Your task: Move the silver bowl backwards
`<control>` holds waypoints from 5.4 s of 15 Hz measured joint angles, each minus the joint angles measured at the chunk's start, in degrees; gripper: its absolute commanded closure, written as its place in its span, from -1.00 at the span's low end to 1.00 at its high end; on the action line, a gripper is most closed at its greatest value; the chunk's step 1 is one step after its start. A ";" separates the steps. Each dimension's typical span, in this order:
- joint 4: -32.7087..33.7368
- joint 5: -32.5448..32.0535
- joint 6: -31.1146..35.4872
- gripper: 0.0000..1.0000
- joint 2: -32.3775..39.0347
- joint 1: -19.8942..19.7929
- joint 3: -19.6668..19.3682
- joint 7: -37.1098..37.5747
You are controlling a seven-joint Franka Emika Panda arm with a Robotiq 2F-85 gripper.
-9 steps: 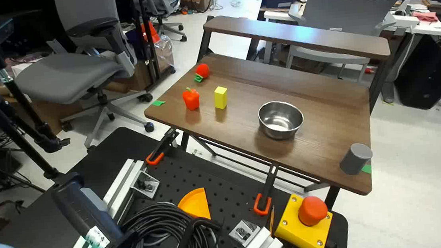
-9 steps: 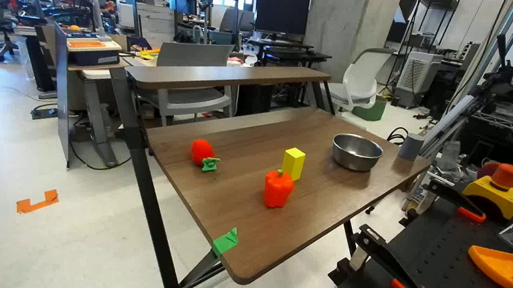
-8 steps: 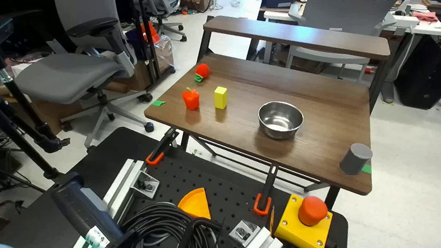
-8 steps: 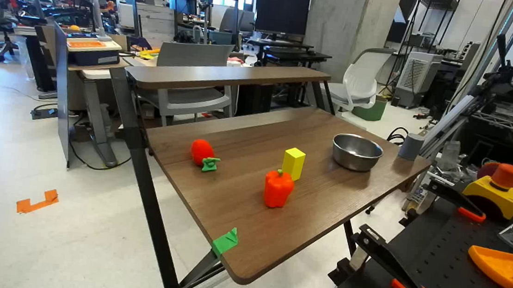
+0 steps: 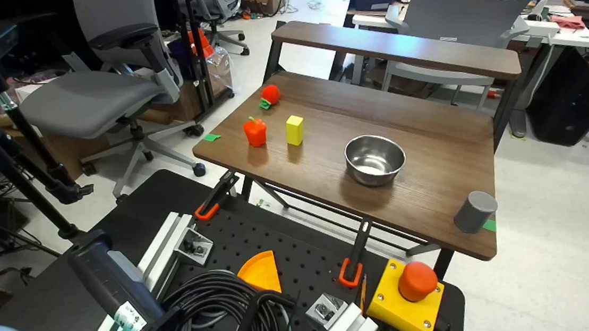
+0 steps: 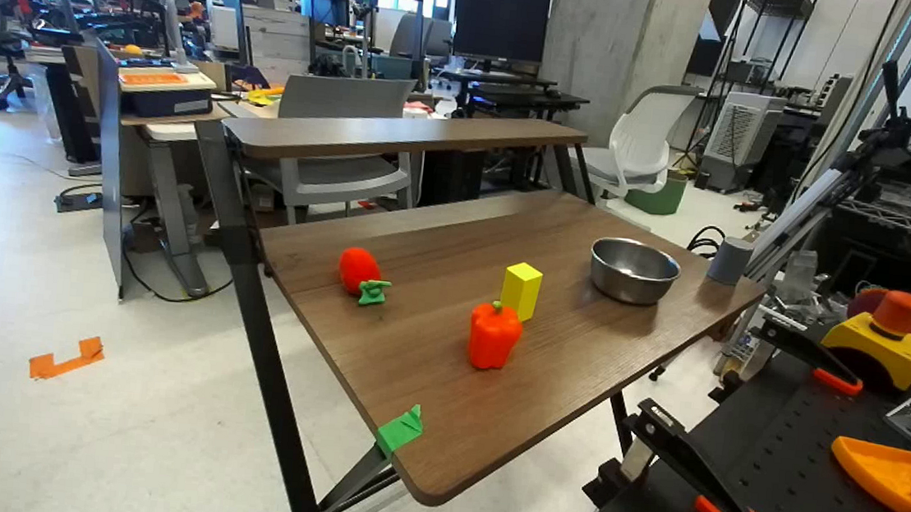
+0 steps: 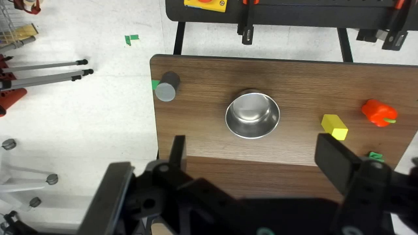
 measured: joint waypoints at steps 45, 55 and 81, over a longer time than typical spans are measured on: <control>49.88 7.28 0.55 0.60 84.68 4.15 6.40 16.04; 53.26 7.62 -3.07 0.97 83.51 3.48 6.45 16.08; 111.96 15.52 -35.01 0.39 114.86 0.97 8.52 32.03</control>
